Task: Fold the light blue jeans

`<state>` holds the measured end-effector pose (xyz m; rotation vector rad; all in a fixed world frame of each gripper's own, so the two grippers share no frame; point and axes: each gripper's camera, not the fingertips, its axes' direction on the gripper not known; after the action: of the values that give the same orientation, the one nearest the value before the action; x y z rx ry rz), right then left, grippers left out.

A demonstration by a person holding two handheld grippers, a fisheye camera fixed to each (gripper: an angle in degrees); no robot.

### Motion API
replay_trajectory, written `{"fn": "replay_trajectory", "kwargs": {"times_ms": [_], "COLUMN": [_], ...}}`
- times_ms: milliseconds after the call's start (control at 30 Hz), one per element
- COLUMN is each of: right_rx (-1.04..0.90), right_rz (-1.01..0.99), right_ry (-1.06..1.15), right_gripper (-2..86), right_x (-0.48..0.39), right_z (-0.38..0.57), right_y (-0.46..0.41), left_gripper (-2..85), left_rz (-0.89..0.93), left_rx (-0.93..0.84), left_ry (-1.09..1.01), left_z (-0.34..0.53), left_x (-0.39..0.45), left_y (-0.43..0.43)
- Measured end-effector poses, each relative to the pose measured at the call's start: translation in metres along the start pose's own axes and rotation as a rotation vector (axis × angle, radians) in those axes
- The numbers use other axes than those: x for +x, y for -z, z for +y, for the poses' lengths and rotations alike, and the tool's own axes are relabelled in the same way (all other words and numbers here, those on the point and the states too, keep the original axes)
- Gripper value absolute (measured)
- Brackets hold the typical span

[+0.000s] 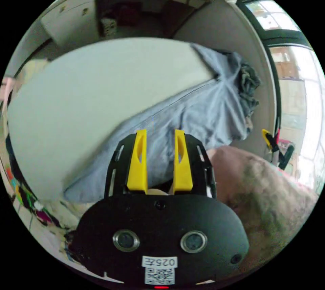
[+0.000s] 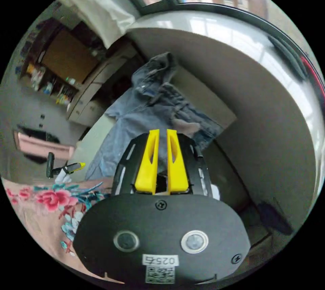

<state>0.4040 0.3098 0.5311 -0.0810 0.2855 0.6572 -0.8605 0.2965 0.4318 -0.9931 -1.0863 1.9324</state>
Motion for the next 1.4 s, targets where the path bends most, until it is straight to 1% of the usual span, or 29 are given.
{"fn": "replay_trajectory", "kwargs": {"times_ms": [33, 67, 100, 133, 167, 200, 233, 267, 333, 367, 400, 433, 467, 533, 633, 667, 733, 800, 900, 1067, 1133, 1200, 1267, 1333, 1400], "right_rx": [-0.048, -0.08, -0.157, -0.227, -0.26, -0.344, -0.423, -0.457, -0.56, -0.581, -0.603, -0.615, -0.614, -0.596, -0.609, -0.608, -0.585, -0.553, -0.562, -0.623, -0.643, -0.716, -0.76, -0.768, -0.79], "right_rz": [-0.043, -0.08, -0.174, -0.256, -0.3, -0.371, -0.407, -0.417, -0.393, -0.384, -0.367, -0.344, -0.333, -0.265, -0.163, -0.14, 0.016, 0.116, 0.11, 0.042, 0.038, 0.019, 0.003, 0.038, 0.077], "right_ry": [0.114, 0.178, 0.319, 0.44, 0.498, 0.613, 0.736, 0.804, 1.08, 1.144, 1.257, 1.356, 1.402, 1.566, 1.729, 1.754, 1.83, 1.864, 1.872, 1.83, 1.79, 1.761, 1.717, 1.679, 1.66], "right_gripper": [4.8, 5.3, 6.4, 6.9, 7.1, 7.9, 8.6, 8.8, 9.4, 9.5, 9.6, 9.7, 9.7, 10.1, 10.4, 10.2, 8.8, 6.9, 2.9, 1.7, 1.3, 0.9, 0.3, -0.2, 0.1], "right_x": [-0.03, -0.046, -0.081, -0.119, -0.138, -0.178, -0.219, -0.24, -0.318, -0.336, -0.368, -0.398, -0.411, -0.455, -0.487, -0.49, -0.497, -0.499, -0.509, -0.521, -0.53, -0.536, -0.542, -0.547, -0.549], "right_z": [-0.008, -0.011, -0.017, -0.02, -0.02, -0.018, -0.013, -0.009, 0.016, 0.023, 0.038, 0.054, 0.062, 0.095, 0.135, 0.142, 0.166, 0.178, 0.178, 0.158, 0.144, 0.134, 0.125, 0.115, 0.111], "right_y": [-0.016, -0.025, -0.044, -0.062, -0.07, -0.09, -0.109, -0.118, -0.151, -0.159, -0.172, -0.184, -0.19, -0.21, -0.237, -0.243, -0.272, -0.289, -0.286, -0.264, -0.263, -0.27, -0.279, -0.294, -0.306], "left_gripper": [8.0, 8.0, 8.1, 8.2, 8.3, 8.4, 8.6, 8.7, 8.9, 8.9, 8.9, 9.0, 8.9, 8.8, 8.6, 8.6, 8.4, 8.3, 8.1, 7.3, 5.8, 4.9, 3.6, 1.5, -0.4], "left_rz": [-0.035, -0.053, -0.068, -0.05, -0.03, 0.015, 0.051, 0.072, 0.136, 0.153, 0.154, 0.128, 0.108, -0.018, -0.158, -0.17, -0.205, -0.197, -0.16, -0.171, -0.145, -0.105, -0.127, -0.145, -0.098], "left_rx": [-0.01, -0.006, 0.005, 0.035, 0.054, 0.102, 0.156, 0.178, 0.25, 0.268, 0.294, 0.3, 0.29, 0.202, 0.153, 0.157, 0.161, 0.158, 0.137, 0.08, 0.034, -0.004, -0.035, -0.116, -0.108], "left_ry": [0.08, 0.119, 0.211, 0.327, 0.378, 0.482, 0.581, 0.618, 0.747, 0.756, 0.764, 0.723, 0.69, 0.521, 0.332, 0.301, 0.184, 0.108, 0.001, -0.188, -0.275, -0.326, -0.354, -0.371, -0.383], "left_z": [0.037, 0.055, 0.092, 0.128, 0.145, 0.18, 0.212, 0.226, 0.27, 0.278, 0.288, 0.291, 0.29, 0.276, 0.26, 0.258, 0.248, 0.239, 0.222, 0.201, 0.194, 0.189, 0.186, 0.183, 0.185], "left_x": [-0.032, -0.047, -0.076, -0.104, -0.116, -0.141, -0.162, -0.171, -0.196, -0.199, -0.203, -0.202, -0.201, -0.19, -0.176, -0.174, -0.171, -0.172, -0.172, -0.153, -0.145, -0.142, -0.141, -0.146, -0.149], "left_y": [0.004, 0.006, 0.012, 0.017, 0.019, 0.022, 0.023, 0.023, 0.02, 0.021, 0.026, 0.034, 0.038, 0.058, 0.089, 0.096, 0.123, 0.141, 0.164, 0.189, 0.196, 0.203, 0.209, 0.208, 0.219]}}
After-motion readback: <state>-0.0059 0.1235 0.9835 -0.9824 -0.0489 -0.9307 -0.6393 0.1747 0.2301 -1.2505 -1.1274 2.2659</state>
